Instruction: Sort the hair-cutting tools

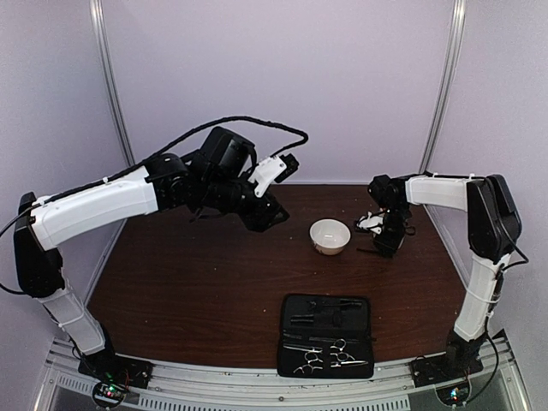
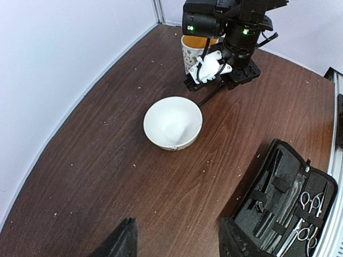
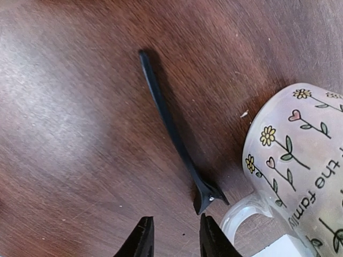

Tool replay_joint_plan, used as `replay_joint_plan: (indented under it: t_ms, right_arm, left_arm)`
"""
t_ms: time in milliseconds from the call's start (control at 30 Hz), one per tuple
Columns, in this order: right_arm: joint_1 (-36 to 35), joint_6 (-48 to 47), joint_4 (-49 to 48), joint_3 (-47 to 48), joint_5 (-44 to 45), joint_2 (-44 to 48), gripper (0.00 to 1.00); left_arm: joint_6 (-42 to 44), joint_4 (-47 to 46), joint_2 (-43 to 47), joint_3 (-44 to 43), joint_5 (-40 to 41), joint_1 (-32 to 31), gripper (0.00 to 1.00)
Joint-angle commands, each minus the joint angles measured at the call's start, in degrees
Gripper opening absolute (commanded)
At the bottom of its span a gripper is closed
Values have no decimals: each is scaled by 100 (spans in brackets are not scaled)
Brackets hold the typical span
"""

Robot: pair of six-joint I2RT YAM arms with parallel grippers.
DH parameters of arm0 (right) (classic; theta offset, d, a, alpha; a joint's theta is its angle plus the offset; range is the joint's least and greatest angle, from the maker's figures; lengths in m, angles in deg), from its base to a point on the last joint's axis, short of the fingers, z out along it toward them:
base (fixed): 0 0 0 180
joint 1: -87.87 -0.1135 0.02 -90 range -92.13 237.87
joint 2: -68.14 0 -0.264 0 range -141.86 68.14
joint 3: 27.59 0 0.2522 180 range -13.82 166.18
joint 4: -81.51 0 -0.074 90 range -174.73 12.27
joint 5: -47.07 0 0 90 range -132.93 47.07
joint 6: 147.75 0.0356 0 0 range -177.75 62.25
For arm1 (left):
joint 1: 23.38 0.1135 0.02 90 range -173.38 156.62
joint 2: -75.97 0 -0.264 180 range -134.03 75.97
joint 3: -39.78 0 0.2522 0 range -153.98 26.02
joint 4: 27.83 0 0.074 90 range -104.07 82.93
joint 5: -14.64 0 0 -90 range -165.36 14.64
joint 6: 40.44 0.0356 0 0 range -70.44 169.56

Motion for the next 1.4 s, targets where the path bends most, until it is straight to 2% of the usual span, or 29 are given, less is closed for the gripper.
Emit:
replay_joint_plan:
  t_ms: [0,500,1033,1133,1267,1367]
  right_arm:
    - [159,112,-90,106,255,-118,29]
    - [266,192,-124,-113,309,-179,23]
    - [363,238,-155,-108,175,-415,21]
    - [371,263,-121,-106,101,-454,18]
    - [369,282,-406,-376,124,-181,23]
    - [372,217,-396,-449,98,-181,24]
  left_arm:
    - [51,-261,72,34,-71,38,55]
    - [80,-245,-10,34,-205,38,55]
    - [91,-243,-97,34,-312,38,56]
    - [91,-234,-102,25,-313,38,56]
    - [99,-234,-96,25,-318,38,56]
    - [100,-231,-116,25,-338,37,56]
